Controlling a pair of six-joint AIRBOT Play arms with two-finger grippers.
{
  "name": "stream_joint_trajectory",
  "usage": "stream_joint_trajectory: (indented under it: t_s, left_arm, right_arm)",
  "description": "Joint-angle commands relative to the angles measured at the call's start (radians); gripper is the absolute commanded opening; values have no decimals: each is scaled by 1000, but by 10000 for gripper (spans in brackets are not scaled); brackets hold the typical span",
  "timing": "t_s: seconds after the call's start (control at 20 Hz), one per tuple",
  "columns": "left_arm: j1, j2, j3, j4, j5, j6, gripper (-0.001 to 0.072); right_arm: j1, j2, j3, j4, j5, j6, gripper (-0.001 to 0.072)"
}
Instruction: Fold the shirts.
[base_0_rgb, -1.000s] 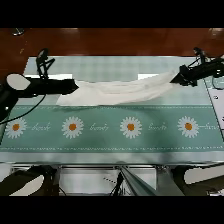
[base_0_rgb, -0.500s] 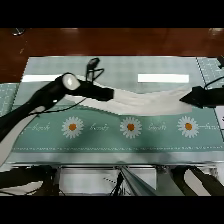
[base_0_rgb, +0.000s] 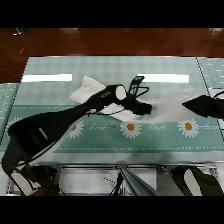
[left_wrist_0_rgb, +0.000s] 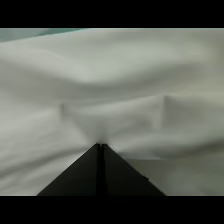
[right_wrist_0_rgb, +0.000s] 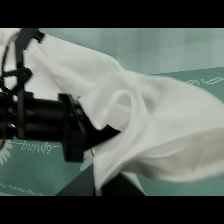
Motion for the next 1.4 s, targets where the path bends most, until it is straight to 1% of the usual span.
stream_joint_trajectory:
  t_s: [0.0,0.05,0.15,0.3,0.4,0.5,0.65,0.75,0.9,1.0,1.05,1.15,1.2,1.35]
  left_arm:
    - [-74,-57,35,-101,-10,32,27]
    - [-68,-53,35,-100,-14,68,27]
    - [9,-29,35,-101,-54,61,27]
    - [206,80,34,-99,-129,60,27]
    - [335,200,16,-66,-145,63,27]
    - [441,354,-43,-7,-147,63,27]
    - [553,626,-212,97,-156,63,27]
    - [594,798,-351,135,-155,63,27]
    - [622,1035,-578,140,-152,62,27]
    - [622,1155,-712,140,-145,55,27]
    - [622,1203,-774,140,-137,32,27]
    - [622,1263,-869,139,-112,12,27]
    - [622,1278,-907,139,-103,-13,27]
    - [622,1282,-968,132,-96,-21,27]
  right_arm:
    - [-1,14,-2,43,-20,1,26]
    - [-1,14,-2,47,-21,0,26]
    - [-1,14,-2,47,-18,1,26]
    - [31,13,-2,69,-32,-2,26]
    - [145,-8,0,84,-88,11,26]
    - [306,-74,21,97,-190,32,26]
    - [543,-266,140,95,-334,40,26]
    - [655,-432,265,95,-382,39,26]
    - [762,-691,476,95,-417,35,27]
    - [808,-838,600,96,-418,35,27]
    - [827,-906,657,97,-418,36,27]
    - [850,-1011,742,98,-420,47,27]
    - [858,-1056,780,98,-413,54,27]
    - [868,-1136,847,99,-412,74,27]
